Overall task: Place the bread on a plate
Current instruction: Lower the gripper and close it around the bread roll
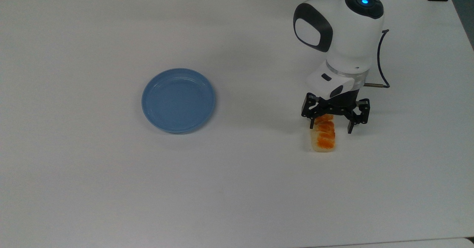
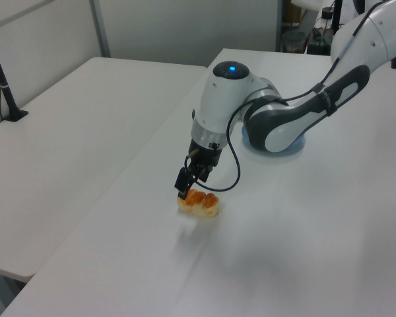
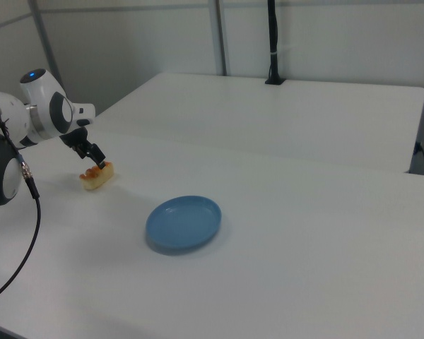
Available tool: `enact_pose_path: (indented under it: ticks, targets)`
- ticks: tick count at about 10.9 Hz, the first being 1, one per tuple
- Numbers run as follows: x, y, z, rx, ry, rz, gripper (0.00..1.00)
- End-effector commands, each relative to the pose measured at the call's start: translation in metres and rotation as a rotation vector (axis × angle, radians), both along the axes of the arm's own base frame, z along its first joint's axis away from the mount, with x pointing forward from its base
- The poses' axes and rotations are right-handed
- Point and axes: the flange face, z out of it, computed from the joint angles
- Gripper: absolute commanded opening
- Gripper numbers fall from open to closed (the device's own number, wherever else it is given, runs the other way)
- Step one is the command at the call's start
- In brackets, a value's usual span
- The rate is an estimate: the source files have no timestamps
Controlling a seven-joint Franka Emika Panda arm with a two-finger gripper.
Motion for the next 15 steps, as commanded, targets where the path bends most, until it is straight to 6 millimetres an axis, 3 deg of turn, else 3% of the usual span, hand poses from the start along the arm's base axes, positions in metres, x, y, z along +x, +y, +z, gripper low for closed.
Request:
enact_pose_path:
  ticks: [1, 4, 6, 9, 10, 11, 12, 13, 15]
  targets:
    - [-0.007, 0.007, -0.011, -0.054, 0.026, 0.032, 1.0]
    - [-0.011, 0.012, -0.014, -0.059, 0.032, 0.046, 1.0]
    - [-0.023, 0.019, -0.029, -0.096, 0.048, 0.077, 1.0]
    - [-0.026, 0.015, -0.034, -0.133, 0.084, 0.072, 0.98]
    - [-0.028, 0.013, -0.035, -0.148, 0.1, 0.069, 0.83]
    - [-0.028, 0.013, -0.035, -0.149, 0.101, 0.068, 0.54]
    - [-0.028, 0.013, -0.032, -0.147, 0.099, 0.068, 0.37]
    - [-0.027, 0.012, -0.029, -0.142, 0.098, 0.062, 0.24]
    - [-0.025, 0.008, -0.009, -0.133, 0.076, 0.051, 0.17]
